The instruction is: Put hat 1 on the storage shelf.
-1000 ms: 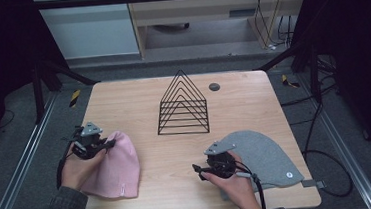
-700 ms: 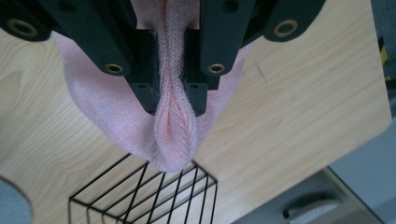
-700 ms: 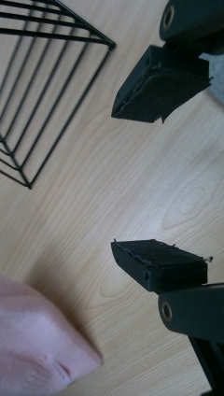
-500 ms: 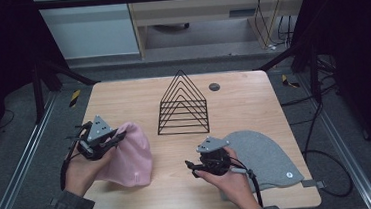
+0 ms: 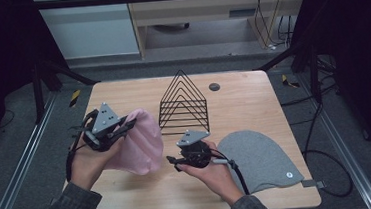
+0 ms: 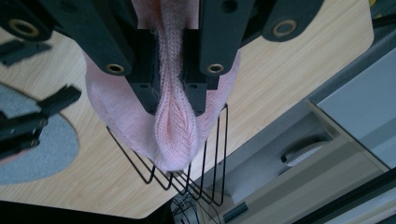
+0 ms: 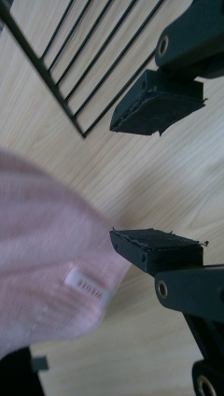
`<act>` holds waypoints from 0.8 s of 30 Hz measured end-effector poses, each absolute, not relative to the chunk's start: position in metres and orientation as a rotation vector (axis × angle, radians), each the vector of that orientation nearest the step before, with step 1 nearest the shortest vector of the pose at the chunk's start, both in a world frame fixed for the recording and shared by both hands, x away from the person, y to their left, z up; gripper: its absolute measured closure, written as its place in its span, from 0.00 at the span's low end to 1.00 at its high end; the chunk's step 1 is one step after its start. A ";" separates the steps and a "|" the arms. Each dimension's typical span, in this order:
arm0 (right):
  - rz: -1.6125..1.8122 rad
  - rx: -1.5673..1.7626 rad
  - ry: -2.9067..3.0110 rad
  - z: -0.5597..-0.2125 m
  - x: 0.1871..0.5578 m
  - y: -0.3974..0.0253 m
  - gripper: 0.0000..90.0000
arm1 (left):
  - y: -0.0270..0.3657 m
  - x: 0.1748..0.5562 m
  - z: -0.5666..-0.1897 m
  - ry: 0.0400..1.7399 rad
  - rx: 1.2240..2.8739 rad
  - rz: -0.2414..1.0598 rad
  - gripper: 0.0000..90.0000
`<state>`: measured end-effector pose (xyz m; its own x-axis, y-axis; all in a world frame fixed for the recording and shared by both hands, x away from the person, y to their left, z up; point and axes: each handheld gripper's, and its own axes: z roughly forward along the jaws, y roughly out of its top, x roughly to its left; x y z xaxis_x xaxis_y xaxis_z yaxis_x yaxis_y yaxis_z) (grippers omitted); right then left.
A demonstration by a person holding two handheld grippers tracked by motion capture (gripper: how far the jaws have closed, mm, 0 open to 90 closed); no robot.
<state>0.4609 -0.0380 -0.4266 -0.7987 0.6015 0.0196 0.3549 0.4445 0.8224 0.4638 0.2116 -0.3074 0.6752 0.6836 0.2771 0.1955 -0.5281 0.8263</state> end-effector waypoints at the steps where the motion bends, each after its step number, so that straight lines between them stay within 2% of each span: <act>1: 1.284 0.817 2.429 -0.427 0.460 -0.035 0.46 | 0.210 0.464 -0.306 0.672 2.069 0.750 0.88; 10: 1.324 0.827 2.465 -0.432 0.462 -0.023 0.49 | 0.197 0.467 -0.298 0.650 2.049 0.711 0.88; 12: 1.333 0.820 2.481 -0.434 0.464 -0.021 0.60 | 0.194 0.467 -0.298 0.648 2.046 0.702 0.88; 13: 1.333 0.820 2.481 -0.434 0.464 -0.021 0.60 | 0.194 0.467 -0.298 0.648 2.046 0.702 0.88; 14: 1.340 0.805 2.487 -0.434 0.464 -0.020 0.73 | 0.193 0.468 -0.298 0.649 2.042 0.695 0.88; 15: 1.340 0.805 2.487 -0.434 0.464 -0.020 0.73 | 0.193 0.468 -0.298 0.647 2.044 0.685 0.88; 17: 1.354 0.799 2.494 -0.433 0.465 -0.022 0.87 | 0.193 0.468 -0.298 0.649 2.041 0.681 0.88; 18: 1.361 0.798 2.493 -0.432 0.465 -0.023 0.91 | 0.193 0.469 -0.298 0.648 2.040 0.677 0.88; 24: 1.344 0.807 2.496 -0.427 0.469 -0.033 0.94 | 0.199 0.473 -0.297 0.660 2.055 0.664 0.87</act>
